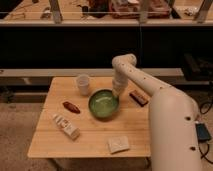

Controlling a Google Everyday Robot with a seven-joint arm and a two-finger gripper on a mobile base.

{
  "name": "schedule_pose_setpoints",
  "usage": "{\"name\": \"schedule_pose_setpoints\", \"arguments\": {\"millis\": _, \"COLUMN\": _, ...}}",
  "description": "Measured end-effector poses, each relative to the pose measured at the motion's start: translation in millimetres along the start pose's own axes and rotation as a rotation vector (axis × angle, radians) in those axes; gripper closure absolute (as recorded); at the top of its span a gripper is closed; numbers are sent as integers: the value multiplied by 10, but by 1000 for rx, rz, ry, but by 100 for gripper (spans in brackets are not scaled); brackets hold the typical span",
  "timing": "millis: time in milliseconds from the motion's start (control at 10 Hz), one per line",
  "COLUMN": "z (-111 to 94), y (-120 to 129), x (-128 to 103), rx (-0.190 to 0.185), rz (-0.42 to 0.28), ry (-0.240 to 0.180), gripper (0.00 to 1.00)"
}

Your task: Drag the ceramic bowl in a circle

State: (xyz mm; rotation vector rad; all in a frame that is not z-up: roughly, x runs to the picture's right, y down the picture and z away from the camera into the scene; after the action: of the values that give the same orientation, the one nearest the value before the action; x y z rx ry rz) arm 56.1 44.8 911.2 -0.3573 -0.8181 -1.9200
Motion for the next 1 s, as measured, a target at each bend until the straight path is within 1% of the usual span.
{"name": "schedule_pose_setpoints", "arguments": {"millis": 100, "z": 27, "y": -234, "x": -3, "rx": 0, "rz": -51, "ry": -5, "gripper": 100}}
{"name": "schedule_pose_setpoints", "arguments": {"millis": 200, "z": 58, "y": -518, "x": -101, "rx": 0, "rz": -101, "ry": -18, "gripper": 100}}
{"name": "schedule_pose_setpoints", "arguments": {"millis": 400, "z": 100, "y": -764, "x": -248, "rx": 0, "rz": -109, "ry": -27, "gripper": 100}}
{"name": "schedule_pose_setpoints", "arguments": {"millis": 500, "z": 117, "y": -828, "x": -283, "rx": 4, "rz": -105, "ry": -27, "gripper": 100}}
{"name": "schedule_pose_setpoints", "arguments": {"millis": 600, "z": 130, "y": -845, "x": -360, "rx": 10, "rz": -83, "ry": -20, "gripper": 100}}
{"name": "schedule_pose_setpoints", "arguments": {"millis": 700, "z": 126, "y": -810, "x": -428, "rx": 11, "rz": -63, "ry": -16, "gripper": 100}}
{"name": "schedule_pose_setpoints", "arguments": {"millis": 800, "z": 113, "y": -721, "x": -533, "rx": 10, "rz": -34, "ry": -12, "gripper": 100}}
{"name": "schedule_pose_setpoints", "arguments": {"millis": 1000, "z": 50, "y": -371, "x": -808, "rx": 2, "rz": 42, "ry": 6, "gripper": 100}}
